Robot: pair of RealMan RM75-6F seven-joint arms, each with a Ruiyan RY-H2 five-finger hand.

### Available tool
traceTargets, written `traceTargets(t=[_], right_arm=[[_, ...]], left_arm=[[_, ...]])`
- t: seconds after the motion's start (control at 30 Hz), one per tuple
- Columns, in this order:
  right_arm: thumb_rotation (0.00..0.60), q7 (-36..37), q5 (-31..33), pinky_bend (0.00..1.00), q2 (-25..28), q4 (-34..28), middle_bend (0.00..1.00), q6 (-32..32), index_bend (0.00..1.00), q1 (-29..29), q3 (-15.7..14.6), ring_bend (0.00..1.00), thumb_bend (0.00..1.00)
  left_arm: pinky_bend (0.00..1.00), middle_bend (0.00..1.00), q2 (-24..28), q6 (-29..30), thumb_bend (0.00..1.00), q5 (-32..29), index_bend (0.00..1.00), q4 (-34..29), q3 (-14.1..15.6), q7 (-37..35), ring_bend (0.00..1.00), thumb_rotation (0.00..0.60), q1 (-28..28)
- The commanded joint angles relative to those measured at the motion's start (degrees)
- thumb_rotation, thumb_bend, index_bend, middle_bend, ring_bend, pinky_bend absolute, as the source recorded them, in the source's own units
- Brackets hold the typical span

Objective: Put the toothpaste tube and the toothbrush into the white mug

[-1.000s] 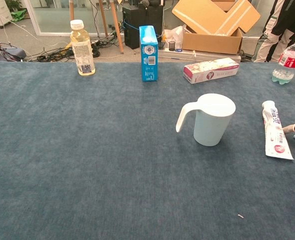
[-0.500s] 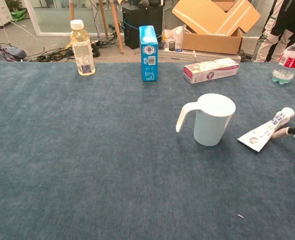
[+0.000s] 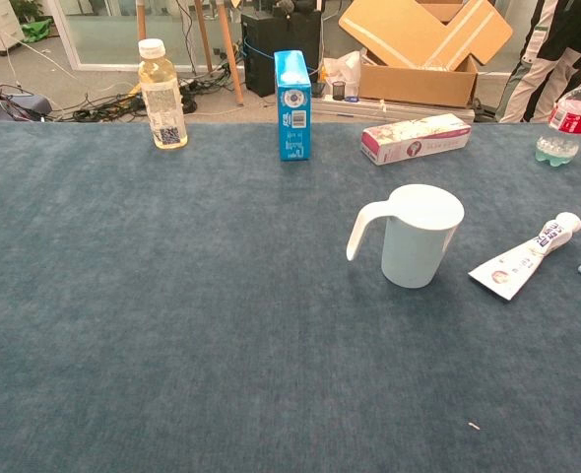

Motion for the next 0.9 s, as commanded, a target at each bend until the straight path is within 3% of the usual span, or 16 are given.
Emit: traceTargets(t=[0.03,0.23,0.47,0.9], right_arm=[[0.6,-7.44,2.51,1.0,-1.99,4.09,0.98,0.73,0.26,2.23,0.54,1.0,0.33],[0.6,-16.4,5.45,1.0,-6.56,11.06,0.98,0.27,0.28,5.51,0.4,1.0,0.25],[0.6,-18.91,8.65,1.0,-10.16,15.79,0.98,-4.16,0.29,8.63,1.06,1.0,0.13],[0.6,-18.45,10.27,1.0,-15.32,23.4,0.98,-10.66,0.34,12.61,1.07,1.0,0.13]], left_arm=[[0.39,0.31,0.05,-0.05,0.0,-0.13,0.47,0.03,-0.07,-0.16,0.33,0.6,-0.01],[0.39,0.31,0.19,-0.12,0.0,-0.16,0.47,-0.01,-0.07,-0.43,0.33,0.6,0.0],[0.39,0.31,0.37,0.13,0.0,-0.07,0.47,-0.16,-0.07,-0.69,0.33,0.6,0.15],[0.39,0.31,0.72,0.23,0.0,-0.27,0.47,-0.31,-0.09,-1.09,0.33,0.6,0.36]])
